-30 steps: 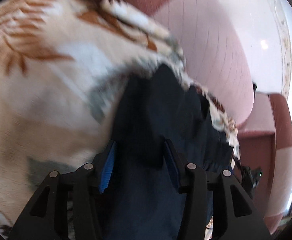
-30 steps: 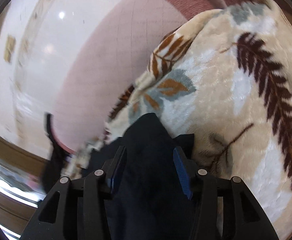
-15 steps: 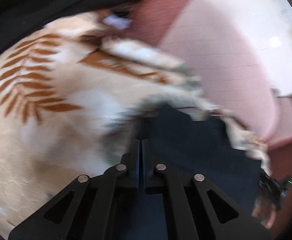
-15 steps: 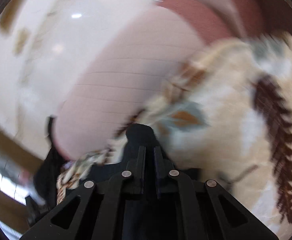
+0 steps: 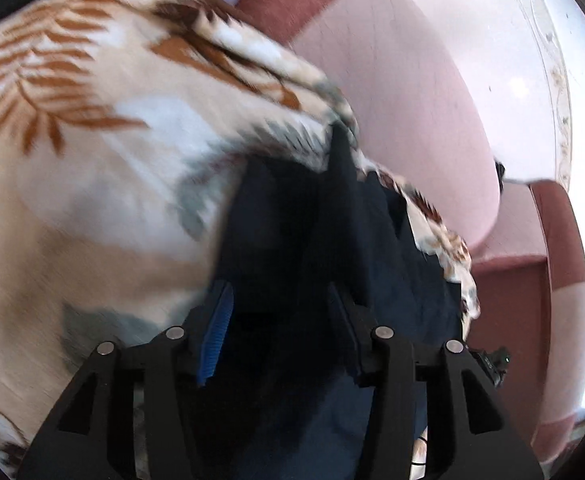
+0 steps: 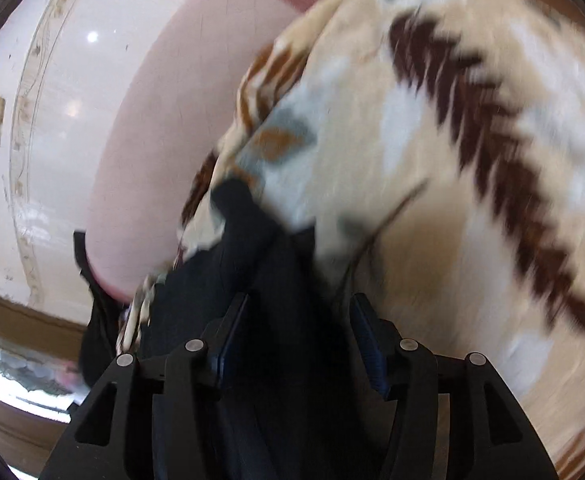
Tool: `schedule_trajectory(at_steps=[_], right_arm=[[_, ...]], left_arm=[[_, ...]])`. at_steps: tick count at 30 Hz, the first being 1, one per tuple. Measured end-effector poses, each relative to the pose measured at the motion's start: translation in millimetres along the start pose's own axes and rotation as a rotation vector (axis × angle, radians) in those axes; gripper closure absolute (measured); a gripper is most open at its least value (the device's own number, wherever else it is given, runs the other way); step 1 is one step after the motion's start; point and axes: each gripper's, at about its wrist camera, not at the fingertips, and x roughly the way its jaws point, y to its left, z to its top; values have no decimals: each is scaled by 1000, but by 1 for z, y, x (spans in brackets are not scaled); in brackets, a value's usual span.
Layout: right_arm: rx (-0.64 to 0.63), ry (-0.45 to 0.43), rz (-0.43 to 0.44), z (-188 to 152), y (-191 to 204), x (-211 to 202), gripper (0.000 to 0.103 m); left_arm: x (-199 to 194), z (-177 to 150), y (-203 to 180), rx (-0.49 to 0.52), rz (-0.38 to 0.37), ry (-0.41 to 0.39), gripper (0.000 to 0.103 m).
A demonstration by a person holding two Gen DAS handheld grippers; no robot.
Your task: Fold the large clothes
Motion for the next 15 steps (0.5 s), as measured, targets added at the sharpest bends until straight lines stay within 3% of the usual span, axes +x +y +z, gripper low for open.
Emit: schedule_trajectory(at_steps=[1, 2, 4, 6, 8, 9, 10, 11, 12, 15], right_arm=[[-74, -27, -21, -4, 12, -6, 89], [-143, -52, -47, -7, 24, -13, 100], [-242, -165, -39, -9, 47, -39, 101], [-260, -259, 5, -12, 51, -60, 101], [-207, -215, -65, -7, 36, -48, 101], [-179, -156, -118, -6, 27, -34, 101], [-136, -63, -199, -6, 10, -16, 100], [-106, -18, -237, -8, 0, -9, 98], [-84, -38, -199, -12, -6, -13, 98], [-27, -172, -111, -19, -13, -51, 76]], left_arm=[[2, -3, -6, 23, 23, 3, 72], [4, -4, -13, 60, 62, 0, 101], [3, -2, -24, 103, 158, -49, 102], [0, 0, -22, 114, 196, -82, 102], [8, 3, -16, 83, 289, -88, 103], [13, 4, -10, 74, 401, -97, 103], [14, 5, -4, 65, 442, -95, 103], [13, 3, 5, 22, 416, -89, 103], [6, 3, 12, -12, 369, -93, 103], [-21, -3, 15, -37, 268, -117, 103]])
